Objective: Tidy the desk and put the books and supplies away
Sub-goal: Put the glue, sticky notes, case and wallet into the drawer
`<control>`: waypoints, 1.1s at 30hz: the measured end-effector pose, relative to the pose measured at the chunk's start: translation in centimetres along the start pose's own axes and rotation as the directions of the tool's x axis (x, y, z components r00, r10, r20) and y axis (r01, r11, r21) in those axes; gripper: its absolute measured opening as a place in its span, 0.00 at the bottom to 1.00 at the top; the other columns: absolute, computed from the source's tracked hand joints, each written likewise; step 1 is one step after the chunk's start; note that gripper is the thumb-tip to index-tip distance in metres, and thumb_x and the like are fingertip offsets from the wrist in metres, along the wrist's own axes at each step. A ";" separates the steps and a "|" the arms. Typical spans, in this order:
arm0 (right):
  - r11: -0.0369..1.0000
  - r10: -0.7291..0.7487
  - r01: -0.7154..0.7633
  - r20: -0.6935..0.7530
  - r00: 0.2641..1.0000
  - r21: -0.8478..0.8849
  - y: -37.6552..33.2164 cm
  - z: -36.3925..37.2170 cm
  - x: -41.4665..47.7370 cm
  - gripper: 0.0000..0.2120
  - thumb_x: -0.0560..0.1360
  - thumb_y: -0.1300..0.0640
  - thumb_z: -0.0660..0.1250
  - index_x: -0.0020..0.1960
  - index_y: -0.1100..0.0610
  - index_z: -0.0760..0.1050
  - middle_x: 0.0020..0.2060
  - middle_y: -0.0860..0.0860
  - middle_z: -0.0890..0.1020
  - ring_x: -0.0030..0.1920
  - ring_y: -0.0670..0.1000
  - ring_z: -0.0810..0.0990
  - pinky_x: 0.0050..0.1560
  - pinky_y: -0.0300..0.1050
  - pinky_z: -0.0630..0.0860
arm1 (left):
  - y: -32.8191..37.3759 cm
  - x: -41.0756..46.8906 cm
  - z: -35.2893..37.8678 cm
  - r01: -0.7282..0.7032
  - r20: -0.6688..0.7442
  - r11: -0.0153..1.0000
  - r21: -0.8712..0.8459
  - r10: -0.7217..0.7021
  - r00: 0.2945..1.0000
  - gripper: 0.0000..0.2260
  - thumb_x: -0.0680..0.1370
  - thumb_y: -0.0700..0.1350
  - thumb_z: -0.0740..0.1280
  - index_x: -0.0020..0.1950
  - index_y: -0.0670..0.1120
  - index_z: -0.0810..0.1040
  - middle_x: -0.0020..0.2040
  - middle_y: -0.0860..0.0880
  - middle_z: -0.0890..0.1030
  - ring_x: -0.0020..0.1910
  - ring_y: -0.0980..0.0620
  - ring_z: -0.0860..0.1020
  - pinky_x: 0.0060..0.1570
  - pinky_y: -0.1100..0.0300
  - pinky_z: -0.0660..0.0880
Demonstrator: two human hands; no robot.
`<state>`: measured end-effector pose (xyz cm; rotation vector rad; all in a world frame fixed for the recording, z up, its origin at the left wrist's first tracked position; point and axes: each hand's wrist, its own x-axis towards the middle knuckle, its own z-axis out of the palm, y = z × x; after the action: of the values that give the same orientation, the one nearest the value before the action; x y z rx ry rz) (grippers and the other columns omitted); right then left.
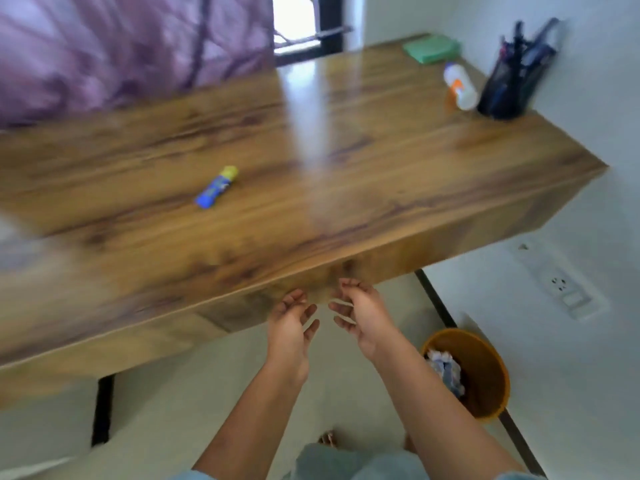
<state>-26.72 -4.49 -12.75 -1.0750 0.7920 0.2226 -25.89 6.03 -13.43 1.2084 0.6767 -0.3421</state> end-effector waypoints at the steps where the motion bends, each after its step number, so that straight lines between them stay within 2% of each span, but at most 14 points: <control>1: 0.998 0.045 -0.044 0.034 0.998 -0.039 0.8 1.5 -0.4 0.05 0.80 0.58 0.59 0.48 0.52 0.72 0.42 0.49 0.79 0.41 0.49 0.78 0.40 0.43 0.71 | 0.7 -0.2 -1.8 -0.007 -0.052 0.999 -0.034 0.005 0.999 0.08 0.81 0.36 0.58 0.54 0.46 0.73 0.53 0.46 0.77 0.48 0.51 0.77 0.47 0.56 0.72; 4: 0.976 0.160 -0.137 0.135 0.978 -0.167 3.0 5.5 -1.2 0.02 0.80 0.57 0.60 0.51 0.53 0.71 0.43 0.49 0.80 0.43 0.49 0.79 0.40 0.43 0.71 | 2.8 -0.8 -6.6 -0.040 -0.164 0.990 -0.135 0.018 0.986 0.08 0.81 0.36 0.57 0.54 0.46 0.72 0.48 0.48 0.78 0.54 0.48 0.75 0.50 0.54 0.72; 8: 0.932 0.227 -0.153 0.200 0.953 -0.329 5.2 9.8 -2.2 0.03 0.80 0.56 0.60 0.50 0.52 0.72 0.50 0.50 0.80 0.49 0.51 0.78 0.51 0.47 0.71 | 4.6 -2.0 -12.2 -0.097 -0.313 0.971 -0.218 0.025 0.949 0.07 0.81 0.38 0.58 0.56 0.45 0.73 0.48 0.49 0.77 0.55 0.48 0.75 0.57 0.52 0.71; 13: 0.893 0.262 -0.135 0.252 0.932 -0.430 7.7 14.2 -3.1 0.09 0.80 0.57 0.60 0.59 0.55 0.73 0.54 0.51 0.79 0.47 0.49 0.78 0.49 0.47 0.72 | 4.6 -3.2 -17.3 -0.126 -0.450 0.954 -0.272 -0.010 0.893 0.09 0.82 0.39 0.58 0.59 0.45 0.74 0.49 0.51 0.76 0.54 0.49 0.75 0.57 0.52 0.73; 15: 0.880 0.272 -0.130 0.261 0.926 -0.457 8.5 15.5 -3.8 0.08 0.80 0.56 0.61 0.59 0.54 0.72 0.56 0.51 0.78 0.48 0.48 0.77 0.50 0.48 0.73 | 4.6 -3.2 -18.7 -0.123 -0.478 0.950 -0.288 -0.032 0.878 0.10 0.82 0.39 0.58 0.62 0.45 0.74 0.51 0.51 0.76 0.55 0.50 0.74 0.57 0.52 0.73; 18: 0.873 0.287 -0.135 0.269 0.919 -0.469 9.7 17.2 -4.4 0.08 0.79 0.54 0.62 0.58 0.52 0.71 0.57 0.50 0.77 0.51 0.48 0.77 0.50 0.49 0.75 | 4.8 -2.7 -20.3 -0.120 -0.481 0.938 -0.325 -0.055 0.875 0.13 0.82 0.41 0.59 0.66 0.43 0.72 0.61 0.48 0.74 0.57 0.49 0.74 0.57 0.52 0.73; 24: 0.908 0.301 -0.236 0.144 0.943 -0.347 12.1 19.9 -3.3 0.15 0.77 0.54 0.65 0.63 0.52 0.70 0.58 0.50 0.74 0.56 0.49 0.74 0.50 0.52 0.77 | 5.3 -0.3 -23.3 -0.037 -0.419 0.924 -0.380 -0.137 0.898 0.23 0.81 0.54 0.59 0.71 0.43 0.67 0.67 0.47 0.71 0.63 0.46 0.72 0.59 0.50 0.72; 28: 0.939 0.323 -0.310 0.069 0.944 -0.148 13.9 22.3 -2.3 0.13 0.76 0.61 0.62 0.60 0.54 0.69 0.57 0.51 0.72 0.56 0.49 0.72 0.53 0.54 0.75 | 6.2 1.7 -25.7 0.045 -0.358 0.903 -0.426 -0.214 0.909 0.28 0.79 0.62 0.55 0.73 0.45 0.64 0.69 0.47 0.70 0.64 0.45 0.72 0.58 0.50 0.72; 31: 0.948 0.317 -0.318 0.040 0.947 0.017 15.2 24.1 -1.6 0.17 0.75 0.66 0.60 0.63 0.56 0.68 0.57 0.51 0.70 0.58 0.51 0.71 0.55 0.56 0.74 | 6.9 3.1 -27.2 0.083 -0.323 0.892 -0.444 -0.245 0.914 0.32 0.78 0.65 0.53 0.74 0.46 0.62 0.70 0.46 0.69 0.65 0.45 0.72 0.57 0.49 0.72; 33: 0.943 0.307 -0.308 0.024 0.951 0.126 15.9 25.0 -1.0 0.15 0.75 0.69 0.58 0.59 0.58 0.68 0.55 0.52 0.71 0.58 0.51 0.70 0.60 0.60 0.73 | 7.4 4.1 -27.8 0.101 -0.290 0.880 -0.464 -0.258 0.922 0.34 0.77 0.67 0.52 0.76 0.48 0.59 0.71 0.46 0.68 0.66 0.44 0.71 0.60 0.48 0.71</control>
<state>-24.06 24.68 -17.30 -0.8259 0.9576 0.4324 -26.69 34.95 -15.93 0.7699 1.1143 -0.1170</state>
